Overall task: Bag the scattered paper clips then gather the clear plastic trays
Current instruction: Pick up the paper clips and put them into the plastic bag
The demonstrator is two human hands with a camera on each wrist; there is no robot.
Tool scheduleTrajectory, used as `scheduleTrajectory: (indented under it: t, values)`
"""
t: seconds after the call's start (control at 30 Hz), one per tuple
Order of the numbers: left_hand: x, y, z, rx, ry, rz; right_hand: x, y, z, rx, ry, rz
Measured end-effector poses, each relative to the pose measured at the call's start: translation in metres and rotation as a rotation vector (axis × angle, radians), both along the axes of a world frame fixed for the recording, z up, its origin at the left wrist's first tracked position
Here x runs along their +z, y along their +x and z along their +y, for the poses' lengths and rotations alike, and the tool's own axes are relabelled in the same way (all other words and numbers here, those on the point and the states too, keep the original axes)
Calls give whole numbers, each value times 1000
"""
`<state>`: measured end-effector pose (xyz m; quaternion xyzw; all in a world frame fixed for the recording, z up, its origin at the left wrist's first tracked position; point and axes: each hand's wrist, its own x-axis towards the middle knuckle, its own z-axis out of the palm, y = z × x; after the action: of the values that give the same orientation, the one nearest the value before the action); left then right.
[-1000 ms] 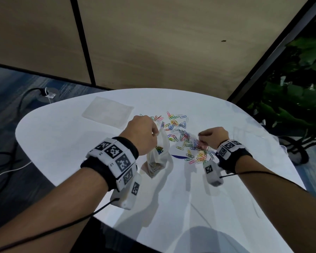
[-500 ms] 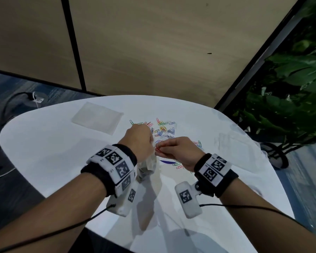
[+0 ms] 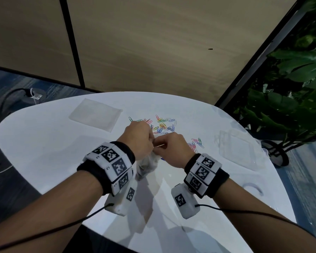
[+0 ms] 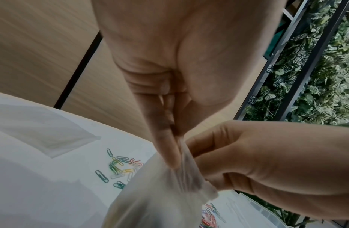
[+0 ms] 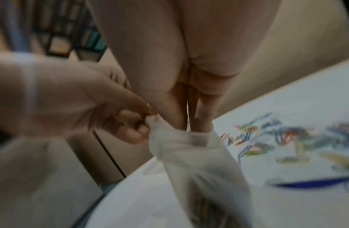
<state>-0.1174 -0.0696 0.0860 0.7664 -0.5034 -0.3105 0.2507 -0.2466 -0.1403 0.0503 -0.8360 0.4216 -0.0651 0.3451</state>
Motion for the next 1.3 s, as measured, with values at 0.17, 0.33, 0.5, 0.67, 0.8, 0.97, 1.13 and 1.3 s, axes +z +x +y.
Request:
scheduleTrajectory:
  t: [0.17, 0.33, 0.5, 0.67, 0.8, 0.97, 1.13, 1.3]
  values:
    - [-1, 4, -1, 22, -14, -20, 10, -15, -21, -245, 359, -397]
    - [2, 4, 3, -3, 29, -36, -38, -77, -94, -370, -44, 201]
    - [1, 9, 5, -3, 46, -36, -74, -103, -111, -230, -62, 490]
    - [3, 7, 5, -18, 40, -55, -76, -86, -102, -44, -162, 430]
    - [4, 5, 4, -30, 46, -54, -76, -82, -95, 130, -243, 560]
    - [3, 6, 7, -32, 47, -82, -80, -77, -90, 0, -344, 505]
    - [3, 9, 8, -34, 46, -107, -78, -90, -107, -502, -57, 154]
    - [3, 7, 5, -41, 46, -99, -45, -89, -96, -814, 564, -485]
